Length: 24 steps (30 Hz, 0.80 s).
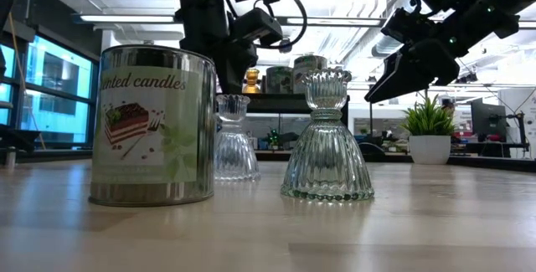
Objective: Pick & Place candle stick holders
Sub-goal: Put the transparent glass candlestick on the shelf aligned with the other candlesticks
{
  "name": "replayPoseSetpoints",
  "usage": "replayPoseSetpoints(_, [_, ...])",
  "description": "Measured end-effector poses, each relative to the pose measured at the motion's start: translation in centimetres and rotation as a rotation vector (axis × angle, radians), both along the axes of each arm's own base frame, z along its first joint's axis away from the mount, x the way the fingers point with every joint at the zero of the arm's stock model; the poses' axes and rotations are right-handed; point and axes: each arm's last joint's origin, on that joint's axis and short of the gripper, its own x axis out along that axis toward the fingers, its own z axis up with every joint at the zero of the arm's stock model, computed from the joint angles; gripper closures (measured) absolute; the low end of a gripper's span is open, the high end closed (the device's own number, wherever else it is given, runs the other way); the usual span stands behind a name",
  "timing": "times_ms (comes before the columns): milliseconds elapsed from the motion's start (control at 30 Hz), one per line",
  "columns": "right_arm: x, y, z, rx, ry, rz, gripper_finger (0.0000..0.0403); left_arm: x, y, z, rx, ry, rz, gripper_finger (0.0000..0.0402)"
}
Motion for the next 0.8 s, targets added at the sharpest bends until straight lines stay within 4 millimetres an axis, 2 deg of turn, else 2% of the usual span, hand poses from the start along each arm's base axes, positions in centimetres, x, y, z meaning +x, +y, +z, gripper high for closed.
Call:
replayPoseSetpoints(167, [0.00, 0.00, 0.00, -0.001, 0.001, 0.001, 0.0204, -0.01, -0.01, 0.00, -0.007, 0.001, -0.010, 0.0254])
replayPoseSetpoints(567, [0.00, 0.01, -0.01, -0.005, 0.003, 0.009, 0.0204, -0.07, -0.11, 0.08, -0.031, 0.001, -0.045, 0.0374])
replayPoseSetpoints(800, [-0.02, 0.03, -0.04, -0.002, 0.007, 0.012, 0.0204, -0.06, -0.17, 0.09, -0.036, -0.006, -0.093, 0.0378])
